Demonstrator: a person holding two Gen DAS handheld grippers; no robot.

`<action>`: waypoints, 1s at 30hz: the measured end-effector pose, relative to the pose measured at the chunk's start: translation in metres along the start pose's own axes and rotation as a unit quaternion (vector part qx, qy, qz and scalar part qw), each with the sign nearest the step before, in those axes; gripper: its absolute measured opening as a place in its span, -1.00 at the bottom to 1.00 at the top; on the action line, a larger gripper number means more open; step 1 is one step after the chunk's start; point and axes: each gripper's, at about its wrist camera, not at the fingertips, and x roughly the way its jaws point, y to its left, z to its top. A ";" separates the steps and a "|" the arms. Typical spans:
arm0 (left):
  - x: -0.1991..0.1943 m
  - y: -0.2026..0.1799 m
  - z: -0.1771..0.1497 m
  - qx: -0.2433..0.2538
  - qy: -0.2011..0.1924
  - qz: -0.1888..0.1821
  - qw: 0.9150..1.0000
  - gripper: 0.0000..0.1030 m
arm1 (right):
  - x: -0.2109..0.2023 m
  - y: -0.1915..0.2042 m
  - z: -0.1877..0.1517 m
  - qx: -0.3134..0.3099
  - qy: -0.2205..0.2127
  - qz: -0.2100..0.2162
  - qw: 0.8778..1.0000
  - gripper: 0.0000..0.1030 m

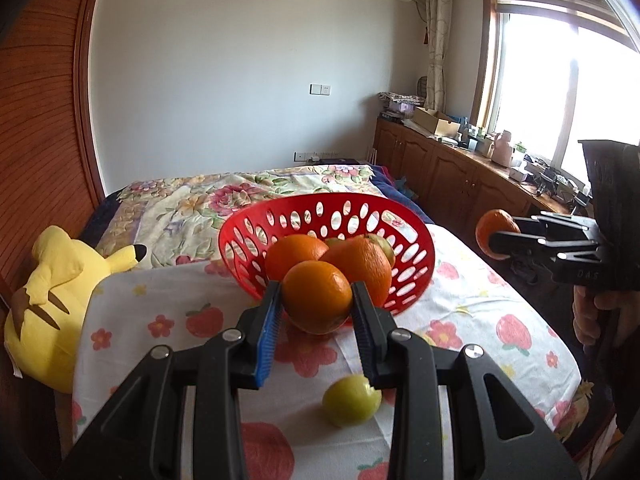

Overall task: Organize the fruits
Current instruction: 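Lift both mandarins and carry them over the red basket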

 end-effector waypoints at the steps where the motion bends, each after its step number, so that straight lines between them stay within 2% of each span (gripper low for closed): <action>1: 0.004 0.000 0.004 0.000 0.001 0.001 1.000 -0.36 | 0.003 0.000 0.007 -0.003 -0.002 0.002 1.000 -0.10; 7: 0.029 0.005 0.021 0.000 0.009 0.005 1.000 -0.36 | 0.042 -0.007 0.040 -0.011 0.006 0.023 1.000 -0.10; 20: 0.089 0.027 0.037 -0.009 0.040 0.011 0.999 -0.36 | 0.146 -0.019 0.067 -0.028 0.057 0.048 0.997 -0.10; 30: 0.107 0.028 0.034 -0.001 0.055 0.007 0.998 -0.36 | 0.179 -0.021 0.071 -0.031 0.087 0.048 0.995 -0.10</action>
